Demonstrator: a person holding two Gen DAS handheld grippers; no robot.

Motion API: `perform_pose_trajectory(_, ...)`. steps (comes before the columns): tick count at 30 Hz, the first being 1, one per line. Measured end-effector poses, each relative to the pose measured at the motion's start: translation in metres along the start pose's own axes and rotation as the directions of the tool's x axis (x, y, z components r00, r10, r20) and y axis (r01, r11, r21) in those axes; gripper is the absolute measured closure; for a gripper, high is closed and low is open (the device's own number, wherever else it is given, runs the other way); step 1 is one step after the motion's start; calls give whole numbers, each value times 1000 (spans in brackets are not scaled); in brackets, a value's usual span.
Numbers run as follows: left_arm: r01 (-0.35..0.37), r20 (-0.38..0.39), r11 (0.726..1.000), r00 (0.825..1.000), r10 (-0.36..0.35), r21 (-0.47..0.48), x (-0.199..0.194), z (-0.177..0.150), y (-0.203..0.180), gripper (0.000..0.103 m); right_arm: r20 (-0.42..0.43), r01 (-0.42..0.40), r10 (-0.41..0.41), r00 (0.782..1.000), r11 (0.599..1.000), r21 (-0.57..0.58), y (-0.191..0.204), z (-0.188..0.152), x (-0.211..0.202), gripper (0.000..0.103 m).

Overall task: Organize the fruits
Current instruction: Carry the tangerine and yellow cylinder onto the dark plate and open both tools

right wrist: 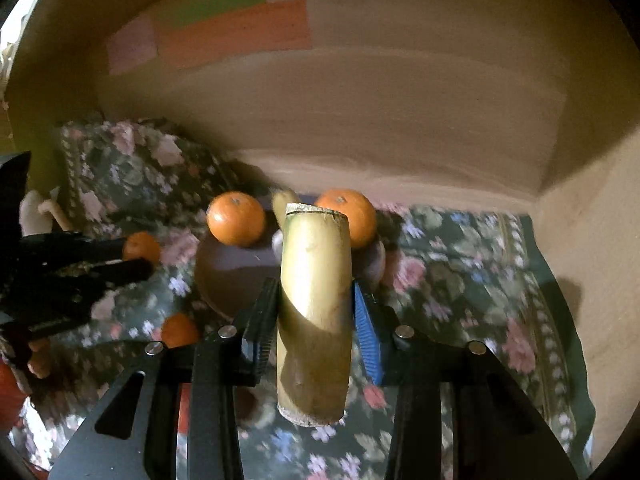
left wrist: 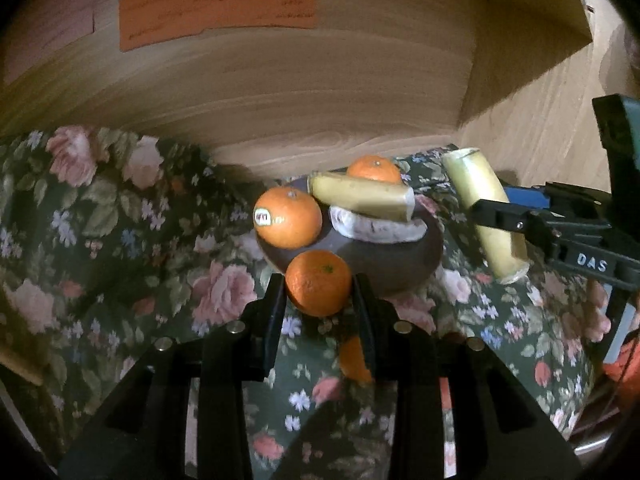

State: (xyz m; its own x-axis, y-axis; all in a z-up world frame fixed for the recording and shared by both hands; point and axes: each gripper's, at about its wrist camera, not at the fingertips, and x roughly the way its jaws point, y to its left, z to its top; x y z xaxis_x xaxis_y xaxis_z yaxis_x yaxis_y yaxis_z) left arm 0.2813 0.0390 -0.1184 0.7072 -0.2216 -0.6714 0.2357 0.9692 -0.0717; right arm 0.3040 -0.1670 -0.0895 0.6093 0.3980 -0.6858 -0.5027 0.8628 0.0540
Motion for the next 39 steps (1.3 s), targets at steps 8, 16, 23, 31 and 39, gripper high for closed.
perform_pose_trajectory(8,3,-22,1000,1000,-3,5,26,17,1,69,8,-38,38,999,998,-58,22,21,20,69)
perform_pose_trajectory(16,0,-81,1000,997,1,14,59,21,5,69,-31,-53,50,998,994,-100,26,32,49,69)
perform_pose_trajectory(23,3,-107,1000,994,-2,11,74,23,7,69,-67,-74,66,996,989,-128,31,36,70,69)
perform_pose_trajectory(31,-1,-128,1000,992,3,10,86,22,9,65,-90,-70,56,994,985,-160,38,35,81,69)
perform_pose_trajectory(39,-11,-117,1000,993,12,6,76,23,8,62,-93,-64,49,994,985,-162,42,36,82,69)
